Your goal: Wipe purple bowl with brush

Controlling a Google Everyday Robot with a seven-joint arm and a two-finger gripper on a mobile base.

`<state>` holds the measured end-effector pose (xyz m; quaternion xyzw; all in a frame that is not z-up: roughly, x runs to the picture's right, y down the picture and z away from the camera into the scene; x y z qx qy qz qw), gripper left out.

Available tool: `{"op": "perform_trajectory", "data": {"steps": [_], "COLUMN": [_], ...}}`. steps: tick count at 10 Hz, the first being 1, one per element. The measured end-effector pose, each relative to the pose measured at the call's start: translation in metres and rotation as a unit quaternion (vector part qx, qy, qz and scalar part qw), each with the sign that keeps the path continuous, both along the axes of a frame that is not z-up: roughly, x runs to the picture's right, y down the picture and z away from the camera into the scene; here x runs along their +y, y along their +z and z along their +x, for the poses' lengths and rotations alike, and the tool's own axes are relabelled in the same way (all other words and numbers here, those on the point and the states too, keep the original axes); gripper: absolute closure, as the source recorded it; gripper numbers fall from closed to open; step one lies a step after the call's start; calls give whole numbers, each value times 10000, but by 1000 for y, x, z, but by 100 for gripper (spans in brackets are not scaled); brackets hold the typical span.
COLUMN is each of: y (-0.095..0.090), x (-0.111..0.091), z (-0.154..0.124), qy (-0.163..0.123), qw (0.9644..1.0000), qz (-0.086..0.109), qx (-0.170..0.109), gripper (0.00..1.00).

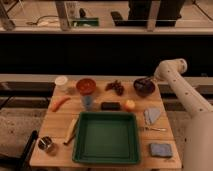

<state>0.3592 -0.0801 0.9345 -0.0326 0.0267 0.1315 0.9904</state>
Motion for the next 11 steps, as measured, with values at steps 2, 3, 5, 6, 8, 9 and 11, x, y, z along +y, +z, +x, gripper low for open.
{"op": "perform_trajectory", "data": {"steps": [2, 3, 5, 6, 8, 9, 11], "y": [-16, -22, -32, -35, -36, -35, -32], "x": [15, 22, 34, 35, 31, 30, 24], "z": [4, 2, 2, 3, 12, 19, 33], "qy": [26, 32, 66, 83, 110, 133, 168], "qw": [10000, 10000, 10000, 10000, 9998, 9997, 9993], "qz": [-9, -20, -28, -18, 22, 26, 14], "qx": [20, 11, 21, 45, 142, 203, 345], "gripper": [100, 100, 100, 100, 100, 100, 100]}}
